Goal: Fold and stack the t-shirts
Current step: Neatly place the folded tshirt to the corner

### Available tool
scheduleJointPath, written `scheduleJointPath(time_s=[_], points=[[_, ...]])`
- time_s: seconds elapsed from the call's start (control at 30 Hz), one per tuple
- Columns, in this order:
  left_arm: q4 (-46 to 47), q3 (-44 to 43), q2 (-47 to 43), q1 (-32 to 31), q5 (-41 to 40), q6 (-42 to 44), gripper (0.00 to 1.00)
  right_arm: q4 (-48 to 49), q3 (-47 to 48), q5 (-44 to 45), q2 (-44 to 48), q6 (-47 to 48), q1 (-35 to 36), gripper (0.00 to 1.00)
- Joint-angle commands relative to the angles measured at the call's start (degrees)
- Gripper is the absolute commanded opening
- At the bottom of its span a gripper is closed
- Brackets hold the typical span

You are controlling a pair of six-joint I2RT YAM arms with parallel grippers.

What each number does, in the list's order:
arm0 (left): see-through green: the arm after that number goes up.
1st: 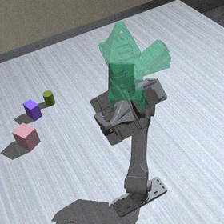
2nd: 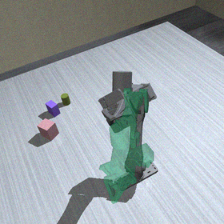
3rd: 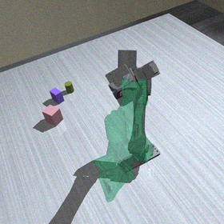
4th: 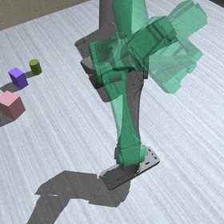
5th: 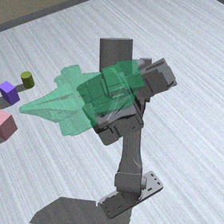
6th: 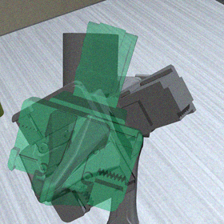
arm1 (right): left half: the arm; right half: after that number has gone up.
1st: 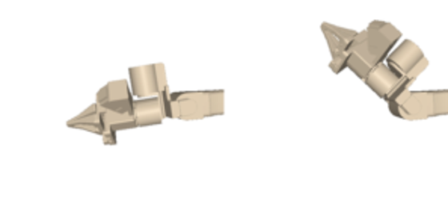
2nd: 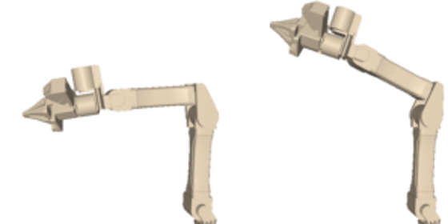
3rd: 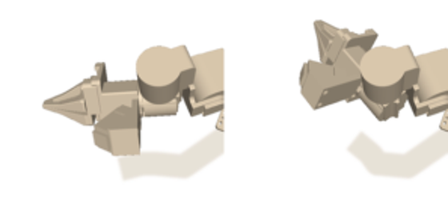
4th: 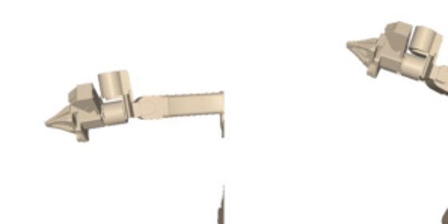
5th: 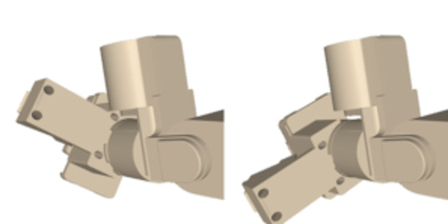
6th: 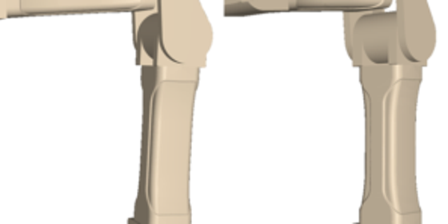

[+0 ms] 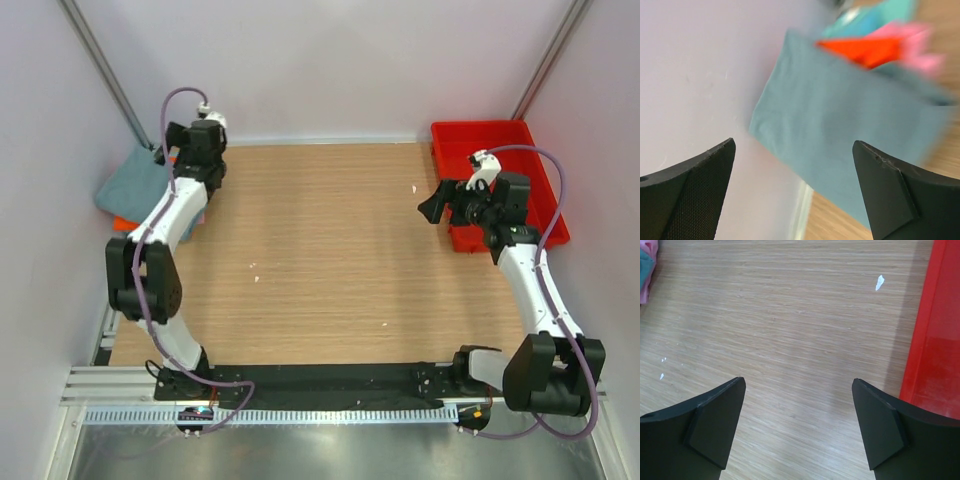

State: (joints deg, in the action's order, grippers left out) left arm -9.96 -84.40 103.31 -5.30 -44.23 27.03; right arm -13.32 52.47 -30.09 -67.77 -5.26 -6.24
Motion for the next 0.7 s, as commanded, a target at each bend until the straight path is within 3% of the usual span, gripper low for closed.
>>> scheduleJointPath(time_s=[0.0,0.07,0.1,0.2,0.37,0.47,0.67], points=[[-2.4,1.3,-13.0,-7.9,10.5,-10.6,1.00,3.4,0.3,4.8,4.7,3.1,-0.4,0.99],[-10.1,1.6,-18.8,-8.6,19.7,-15.7,1.00,3.4,0.0,8.7,6.9,4.4,-0.4,1.00],[-11.5,2.4,-20.6,-8.5,29.9,-20.9,1.00,3.2,-0.1,10.6,7.2,4.6,-0.4,1.00],[-16.1,3.0,-24.3,-8.4,41.5,-26.7,1.00,1.1,-0.3,17.6,7.6,3.5,-0.4,1.00],[-15.9,6.6,-26.0,-8.4,45.2,-27.3,1.00,-7.5,1.5,25.6,6.6,1.7,-0.4,1.00],[-16.1,9.9,-27.3,-8.3,46.5,-21.9,1.00,-11.5,3.2,28.8,8.2,-1.8,-0.4,1.00],[-18.4,18.7,-34.0,-8.3,54.5,-22.6,1.00,-3.8,-7.4,35.2,20.2,-5.1,-0.4,1.00]])
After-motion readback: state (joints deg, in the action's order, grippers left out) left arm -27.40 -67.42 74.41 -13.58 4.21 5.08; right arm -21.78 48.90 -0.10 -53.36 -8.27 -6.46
